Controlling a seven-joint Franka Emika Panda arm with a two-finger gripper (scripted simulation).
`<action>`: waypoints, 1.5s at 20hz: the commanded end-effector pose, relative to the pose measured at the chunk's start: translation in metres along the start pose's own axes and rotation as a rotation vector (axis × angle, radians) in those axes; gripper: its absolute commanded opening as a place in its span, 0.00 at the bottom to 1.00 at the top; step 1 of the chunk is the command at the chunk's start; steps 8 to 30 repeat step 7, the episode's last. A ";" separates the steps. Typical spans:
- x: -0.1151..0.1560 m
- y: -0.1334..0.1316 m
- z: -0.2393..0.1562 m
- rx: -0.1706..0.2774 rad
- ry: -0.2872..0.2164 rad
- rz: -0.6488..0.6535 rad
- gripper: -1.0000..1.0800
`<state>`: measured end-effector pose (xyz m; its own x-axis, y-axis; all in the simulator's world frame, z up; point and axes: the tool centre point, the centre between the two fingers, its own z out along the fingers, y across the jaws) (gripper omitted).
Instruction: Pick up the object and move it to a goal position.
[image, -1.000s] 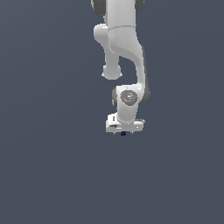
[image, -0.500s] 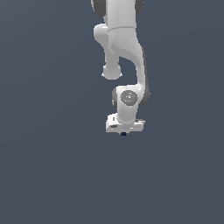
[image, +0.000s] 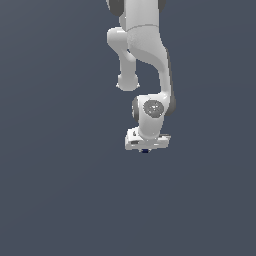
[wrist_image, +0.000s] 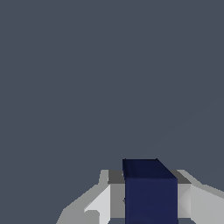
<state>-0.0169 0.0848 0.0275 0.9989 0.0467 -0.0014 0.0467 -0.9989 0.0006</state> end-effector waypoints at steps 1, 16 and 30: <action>0.000 -0.014 -0.010 0.000 0.001 -0.002 0.00; 0.001 -0.028 -0.021 0.000 0.001 -0.002 0.00; 0.001 -0.028 -0.021 0.000 0.001 -0.002 0.00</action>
